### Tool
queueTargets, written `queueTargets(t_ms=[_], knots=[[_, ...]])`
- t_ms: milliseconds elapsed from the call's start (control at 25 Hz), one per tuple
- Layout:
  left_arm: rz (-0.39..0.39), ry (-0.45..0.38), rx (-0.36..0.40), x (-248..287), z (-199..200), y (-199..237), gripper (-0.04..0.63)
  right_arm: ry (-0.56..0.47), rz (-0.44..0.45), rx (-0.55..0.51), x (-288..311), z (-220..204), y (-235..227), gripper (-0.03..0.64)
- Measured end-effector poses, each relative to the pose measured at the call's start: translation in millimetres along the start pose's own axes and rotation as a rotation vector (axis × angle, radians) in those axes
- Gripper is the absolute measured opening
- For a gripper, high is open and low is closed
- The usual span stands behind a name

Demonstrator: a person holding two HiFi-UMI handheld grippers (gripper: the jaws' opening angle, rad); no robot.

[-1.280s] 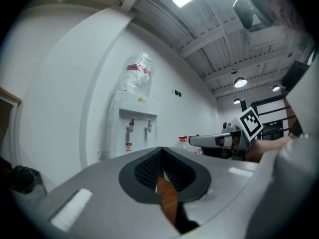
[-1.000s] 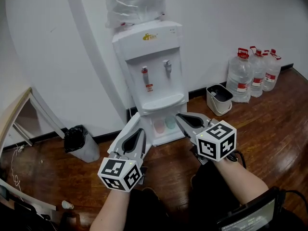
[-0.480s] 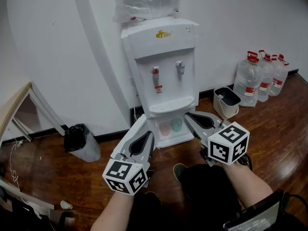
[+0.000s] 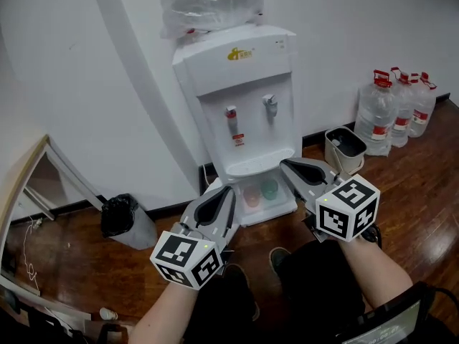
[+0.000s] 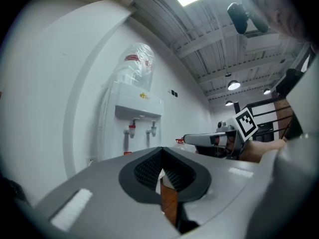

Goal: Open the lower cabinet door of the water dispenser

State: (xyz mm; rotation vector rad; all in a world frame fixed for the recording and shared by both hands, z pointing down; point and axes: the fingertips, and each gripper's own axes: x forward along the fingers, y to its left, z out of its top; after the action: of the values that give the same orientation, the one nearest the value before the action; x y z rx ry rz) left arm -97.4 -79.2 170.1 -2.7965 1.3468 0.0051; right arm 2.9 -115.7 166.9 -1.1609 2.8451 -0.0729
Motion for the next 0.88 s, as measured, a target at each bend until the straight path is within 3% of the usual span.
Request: queueTargets(t_ms=[200,440,640,880], knots=[[-0.009,-0.017,-0.025,8.5,-5.7,13.6,-0.005,0.005,-0.032,-0.018,6.6,-0.8,-3.4,0.003],[-0.029,-0.008,0.019,18.3,-13.7,26.4,-0.005,0.009,-0.040,-0.033,19.8,1.7,-10.2,0.003],[-0.043,0.056,0.068,26.7,-34.9,39.1,-0.005,0.009,-0.036,-0.020,35.5,-3.2,-14.9,0.003],[-0.064,-0.011,0.041,29.8,-21.7,50.3,-0.005,0.022,-0.023,-0.018,48.1,-11.0,-21.0,0.003]])
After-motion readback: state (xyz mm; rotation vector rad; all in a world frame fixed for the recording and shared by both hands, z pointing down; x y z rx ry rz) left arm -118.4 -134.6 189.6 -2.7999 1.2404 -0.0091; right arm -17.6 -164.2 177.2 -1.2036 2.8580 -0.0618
